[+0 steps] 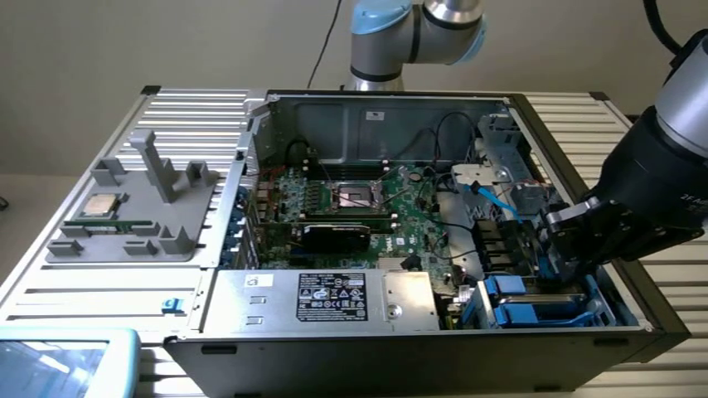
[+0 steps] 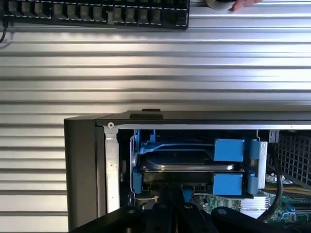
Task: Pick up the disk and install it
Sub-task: 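Insert the second disk wire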
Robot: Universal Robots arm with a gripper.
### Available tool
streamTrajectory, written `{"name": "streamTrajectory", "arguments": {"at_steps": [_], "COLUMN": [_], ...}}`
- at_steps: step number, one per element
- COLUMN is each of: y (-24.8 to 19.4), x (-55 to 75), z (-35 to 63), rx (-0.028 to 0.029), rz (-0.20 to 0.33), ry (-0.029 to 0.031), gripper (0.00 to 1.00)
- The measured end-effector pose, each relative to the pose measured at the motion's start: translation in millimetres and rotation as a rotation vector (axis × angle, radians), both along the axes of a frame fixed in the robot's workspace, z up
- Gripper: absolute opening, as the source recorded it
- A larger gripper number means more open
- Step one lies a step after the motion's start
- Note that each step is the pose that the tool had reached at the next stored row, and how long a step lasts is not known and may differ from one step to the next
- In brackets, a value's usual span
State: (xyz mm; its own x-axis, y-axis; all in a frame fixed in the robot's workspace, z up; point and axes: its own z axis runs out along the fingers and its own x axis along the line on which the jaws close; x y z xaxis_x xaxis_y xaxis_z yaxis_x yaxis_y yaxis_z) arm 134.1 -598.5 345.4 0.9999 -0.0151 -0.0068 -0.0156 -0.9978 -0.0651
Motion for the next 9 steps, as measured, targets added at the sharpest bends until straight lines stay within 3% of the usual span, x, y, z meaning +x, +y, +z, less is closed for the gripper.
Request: {"name": "streamTrajectory", "arguments": {"at_steps": [9], "y": [-0.6], "x": [1.9], "z": [-13.3], "rx": [0.0056], "rz": [0.0], "ry": [0.0], "gripper": [0.11]}}
